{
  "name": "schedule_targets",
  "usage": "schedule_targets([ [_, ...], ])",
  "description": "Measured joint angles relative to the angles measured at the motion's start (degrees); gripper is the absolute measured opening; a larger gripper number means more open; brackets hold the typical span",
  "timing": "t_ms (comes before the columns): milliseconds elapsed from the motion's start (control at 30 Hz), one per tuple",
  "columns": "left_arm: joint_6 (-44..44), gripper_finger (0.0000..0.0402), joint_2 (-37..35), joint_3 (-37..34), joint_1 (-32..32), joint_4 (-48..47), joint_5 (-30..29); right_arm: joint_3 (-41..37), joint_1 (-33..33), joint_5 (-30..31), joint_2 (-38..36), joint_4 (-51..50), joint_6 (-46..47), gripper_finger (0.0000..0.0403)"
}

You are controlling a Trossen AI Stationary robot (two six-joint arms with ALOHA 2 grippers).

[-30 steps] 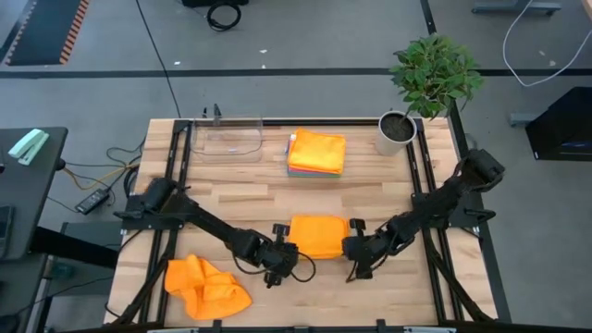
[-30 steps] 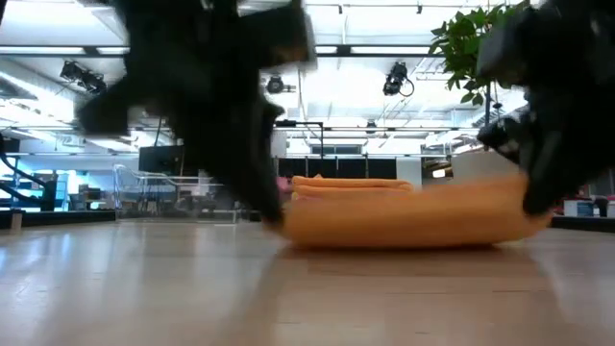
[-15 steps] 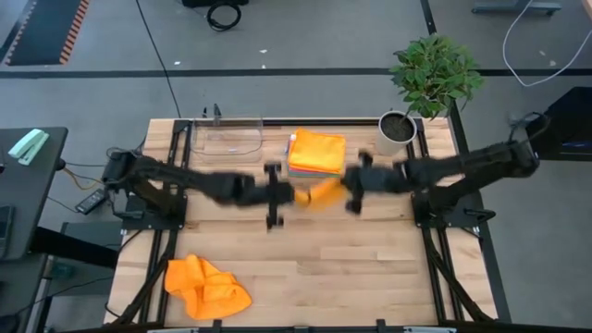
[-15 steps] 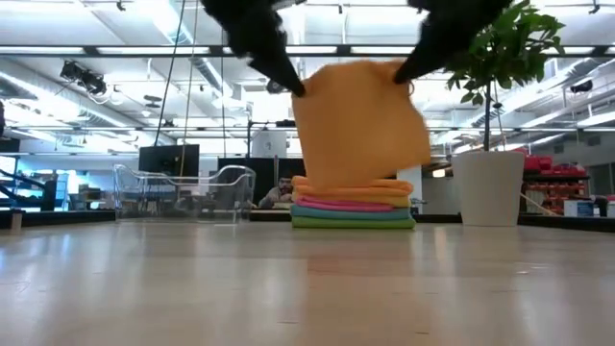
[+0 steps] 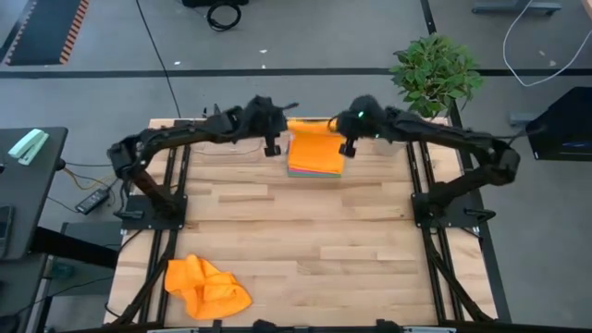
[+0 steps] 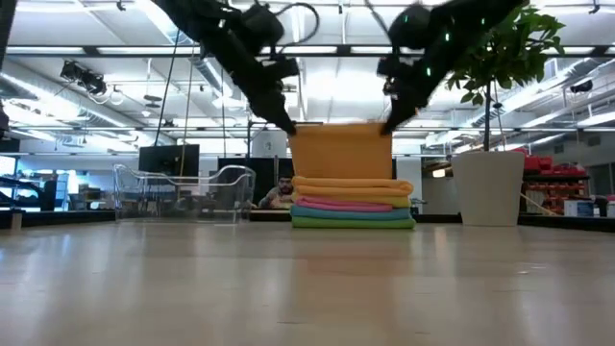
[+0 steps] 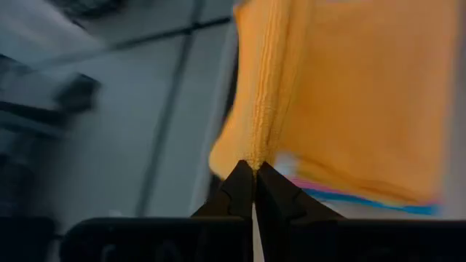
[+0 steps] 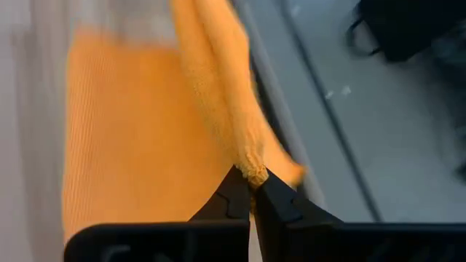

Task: Fold microfiber towels
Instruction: Stack the folded orange towel on the folded orange towel

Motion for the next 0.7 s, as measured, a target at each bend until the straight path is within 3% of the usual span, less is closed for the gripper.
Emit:
schedule_targets([
  [333,-1.4,0.0008,9.0,-1.0,-8.5,-2.3,1.3,-17.4,2.4,-0.4,3.2,12.6,5.7,0.0005],
  [567,-1.4,0.001,9.1,-1.0,-9.4,-2.4,-0.3,-17.5,4.6,-0.2,3.0,13.0,7.5,0.0024],
  [700,-1.7,0.0043,9.0,-0.9,-8.9,-4.4,-3.6,-15.4,5.3,-2.1,2.4,11.6,9.3,0.0054],
])
